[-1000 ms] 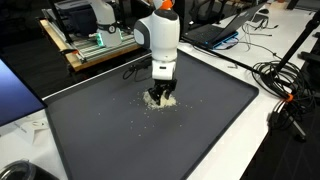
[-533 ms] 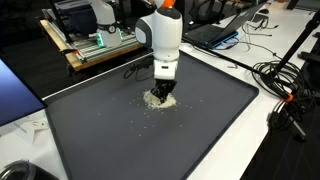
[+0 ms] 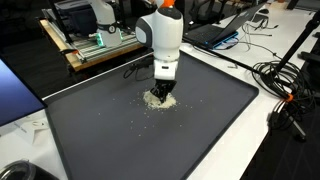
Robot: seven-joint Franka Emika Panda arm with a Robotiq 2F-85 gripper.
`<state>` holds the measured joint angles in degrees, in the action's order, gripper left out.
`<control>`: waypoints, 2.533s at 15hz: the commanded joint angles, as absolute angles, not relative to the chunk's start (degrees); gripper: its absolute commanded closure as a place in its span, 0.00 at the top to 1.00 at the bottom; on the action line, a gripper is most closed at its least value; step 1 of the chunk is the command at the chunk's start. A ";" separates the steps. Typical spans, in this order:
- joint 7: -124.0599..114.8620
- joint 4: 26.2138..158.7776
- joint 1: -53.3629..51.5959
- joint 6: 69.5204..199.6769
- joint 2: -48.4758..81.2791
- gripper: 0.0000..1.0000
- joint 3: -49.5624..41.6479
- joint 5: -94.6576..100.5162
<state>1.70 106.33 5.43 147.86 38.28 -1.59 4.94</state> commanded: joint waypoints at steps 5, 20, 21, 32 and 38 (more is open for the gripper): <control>3.42 105.02 5.86 145.99 38.24 0.01 -1.11 3.26; 1.11 104.08 4.28 141.68 37.12 0.59 -2.52 4.28; 0.62 103.85 3.80 140.53 36.87 0.67 -2.84 4.62; -34.52 96.16 -11.32 118.67 35.29 1.00 -10.52 12.58; -55.22 93.06 -15.79 119.13 36.23 1.00 -11.61 17.67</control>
